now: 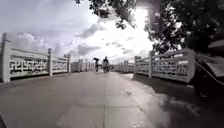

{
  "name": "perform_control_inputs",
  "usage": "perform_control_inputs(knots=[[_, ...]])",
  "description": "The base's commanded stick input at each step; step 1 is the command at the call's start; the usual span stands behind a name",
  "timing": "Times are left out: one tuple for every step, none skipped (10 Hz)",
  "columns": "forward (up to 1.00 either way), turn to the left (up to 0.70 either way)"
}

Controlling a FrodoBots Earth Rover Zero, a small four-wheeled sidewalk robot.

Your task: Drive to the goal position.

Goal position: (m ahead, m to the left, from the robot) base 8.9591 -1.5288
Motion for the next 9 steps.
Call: perform_control_inputs(knots=[[0.70, 0.00], [0.70, 0.00], [0.70, 0.00], [0.70, 0.00], [0.70, 0.00], [0.70, 0.00], [0.70, 0.00], [0.70, 0.00], [0.70, 0.00]])
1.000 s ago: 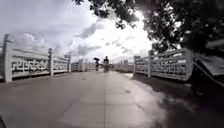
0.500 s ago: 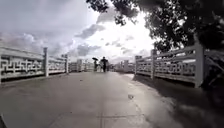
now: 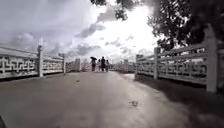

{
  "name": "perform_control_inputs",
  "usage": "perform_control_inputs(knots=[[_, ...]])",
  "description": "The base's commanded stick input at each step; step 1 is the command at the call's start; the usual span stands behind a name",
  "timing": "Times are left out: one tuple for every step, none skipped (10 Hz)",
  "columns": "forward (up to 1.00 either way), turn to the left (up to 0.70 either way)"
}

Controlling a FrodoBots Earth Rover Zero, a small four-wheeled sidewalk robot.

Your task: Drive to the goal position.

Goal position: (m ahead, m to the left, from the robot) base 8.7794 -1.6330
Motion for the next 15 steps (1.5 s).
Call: perform_control_inputs(knots=[[0.70, 0.00], [0.70, 0.00], [0.70, 0.00], [0.70, 0.00], [0.70, 0.00], [0.70, 0.00], [0.70, 0.00], [0.70, 0.00], [0.70, 0.00], [0.70, 0.00], [0.70, 0.00], [0.70, 0.00], [0.70, 0.00], [0.70, 0.00], [0.70, 0.00]])
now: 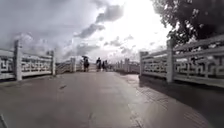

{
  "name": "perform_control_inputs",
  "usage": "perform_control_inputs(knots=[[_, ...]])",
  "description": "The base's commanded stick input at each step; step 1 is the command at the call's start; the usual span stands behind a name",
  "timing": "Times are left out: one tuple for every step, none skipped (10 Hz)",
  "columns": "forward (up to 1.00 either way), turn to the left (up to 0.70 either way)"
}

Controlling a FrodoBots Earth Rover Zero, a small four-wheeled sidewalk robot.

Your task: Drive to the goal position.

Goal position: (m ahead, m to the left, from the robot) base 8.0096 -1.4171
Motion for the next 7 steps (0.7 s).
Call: perform_control_inputs(knots=[[0.70, 0.00], [0.70, 0.00], [0.70, 0.00], [0.70, 0.00], [0.70, 0.00], [0.70, 0.00], [0.70, 0.00]])
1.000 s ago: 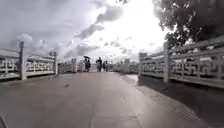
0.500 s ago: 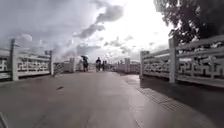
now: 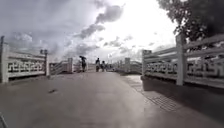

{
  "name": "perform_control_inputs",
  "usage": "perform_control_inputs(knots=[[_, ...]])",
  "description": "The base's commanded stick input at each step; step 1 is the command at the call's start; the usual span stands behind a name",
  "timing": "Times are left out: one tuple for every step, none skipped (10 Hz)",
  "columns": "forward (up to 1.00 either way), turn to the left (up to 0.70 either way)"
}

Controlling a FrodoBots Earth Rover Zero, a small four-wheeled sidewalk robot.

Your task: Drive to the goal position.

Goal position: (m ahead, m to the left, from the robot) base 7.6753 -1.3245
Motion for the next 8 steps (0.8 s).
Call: perform_control_inputs(knots=[[0.70, 0.00], [0.70, 0.00], [0.70, 0.00], [0.70, 0.00], [0.70, 0.00], [0.70, 0.00], [0.70, 0.00], [0.70, 0.00]])
